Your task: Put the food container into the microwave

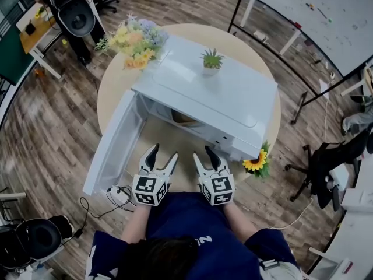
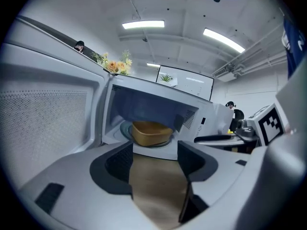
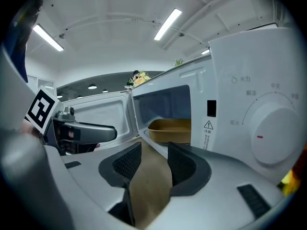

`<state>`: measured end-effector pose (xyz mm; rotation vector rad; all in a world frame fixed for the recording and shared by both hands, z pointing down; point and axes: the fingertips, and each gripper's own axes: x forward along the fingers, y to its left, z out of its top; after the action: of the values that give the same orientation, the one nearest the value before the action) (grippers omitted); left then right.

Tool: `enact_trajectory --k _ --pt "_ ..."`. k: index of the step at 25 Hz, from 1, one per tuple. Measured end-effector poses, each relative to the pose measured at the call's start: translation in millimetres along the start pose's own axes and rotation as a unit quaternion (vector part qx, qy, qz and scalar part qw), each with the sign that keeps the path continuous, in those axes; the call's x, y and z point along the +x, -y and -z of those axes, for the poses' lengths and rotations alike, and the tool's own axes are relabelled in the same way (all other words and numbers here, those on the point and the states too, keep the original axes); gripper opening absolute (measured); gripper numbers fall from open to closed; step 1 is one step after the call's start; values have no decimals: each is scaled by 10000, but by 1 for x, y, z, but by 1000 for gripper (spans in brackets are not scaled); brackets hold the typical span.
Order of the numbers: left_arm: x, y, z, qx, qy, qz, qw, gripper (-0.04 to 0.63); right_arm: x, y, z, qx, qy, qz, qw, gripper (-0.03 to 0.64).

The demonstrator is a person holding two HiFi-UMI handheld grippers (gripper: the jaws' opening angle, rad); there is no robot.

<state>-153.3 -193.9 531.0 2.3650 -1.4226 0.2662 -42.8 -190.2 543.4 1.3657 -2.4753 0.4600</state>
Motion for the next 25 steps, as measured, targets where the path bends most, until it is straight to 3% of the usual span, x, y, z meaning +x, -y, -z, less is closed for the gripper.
enact_trajectory --k 4,9,14,25 --pt "2 10 -7 -116 197 139 9996 185 -1 2 -2 -8 48 31 10000 131" --pt "2 19 -6 -17 258 157 9995 5 -5 2 -6 -53 195 96 9997 11" --pt "2 29 -4 2 277 436 9987 3 -4 -1 -8 84 259 -58 9996 9" --pt "0 27 -3 157 243 350 9990 2 -6 -12 -11 -190 263 -196 9993 9"
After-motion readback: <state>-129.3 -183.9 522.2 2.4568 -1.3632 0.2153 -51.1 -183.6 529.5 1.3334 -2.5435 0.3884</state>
